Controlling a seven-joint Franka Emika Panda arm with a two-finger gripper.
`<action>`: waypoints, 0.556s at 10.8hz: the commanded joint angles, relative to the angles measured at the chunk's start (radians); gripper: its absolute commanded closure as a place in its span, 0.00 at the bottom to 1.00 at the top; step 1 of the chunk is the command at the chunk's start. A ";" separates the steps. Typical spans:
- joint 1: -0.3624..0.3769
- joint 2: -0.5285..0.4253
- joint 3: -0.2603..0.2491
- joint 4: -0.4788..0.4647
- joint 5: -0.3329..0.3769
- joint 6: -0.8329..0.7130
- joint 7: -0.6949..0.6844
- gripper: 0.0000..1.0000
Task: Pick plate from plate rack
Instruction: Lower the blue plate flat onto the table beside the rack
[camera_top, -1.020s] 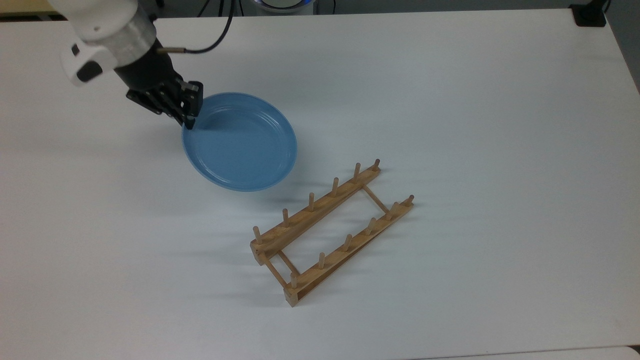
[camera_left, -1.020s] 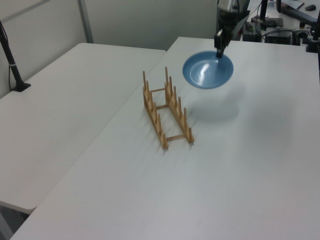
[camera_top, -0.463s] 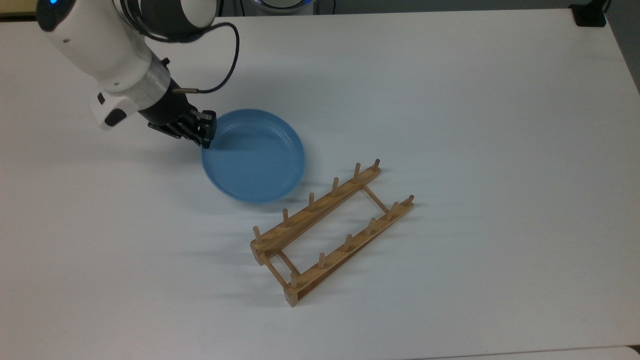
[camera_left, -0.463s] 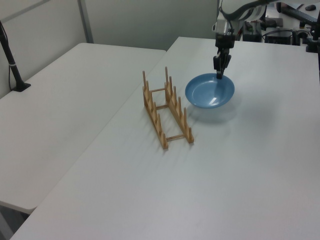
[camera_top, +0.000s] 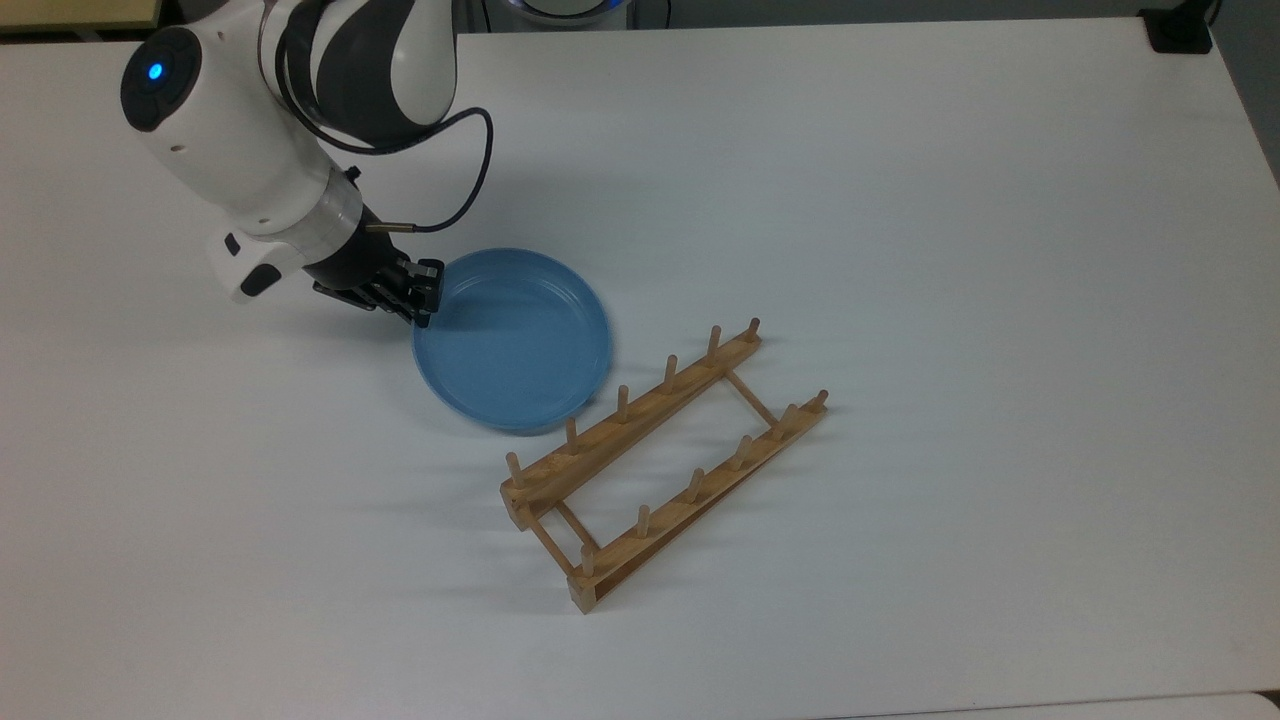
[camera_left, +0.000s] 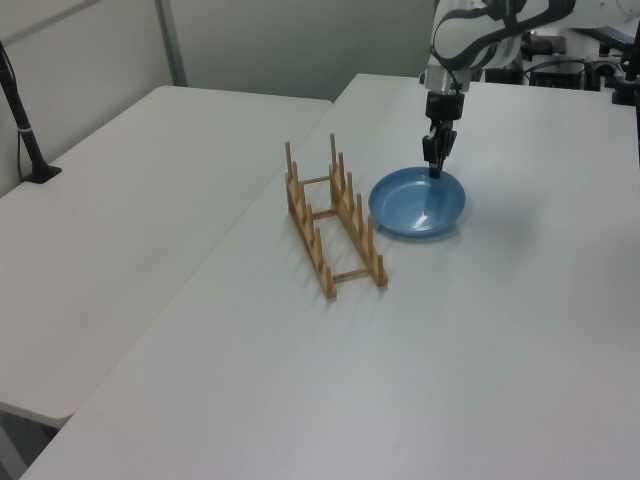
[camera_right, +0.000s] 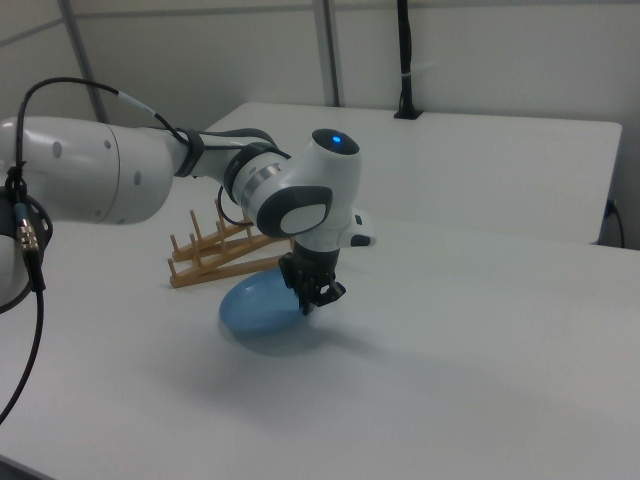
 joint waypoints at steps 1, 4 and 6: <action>0.011 -0.005 -0.006 -0.048 0.023 0.048 -0.037 0.68; 0.010 -0.012 -0.009 -0.055 0.013 0.050 -0.037 0.17; 0.016 -0.041 -0.009 -0.051 0.001 0.042 -0.025 0.00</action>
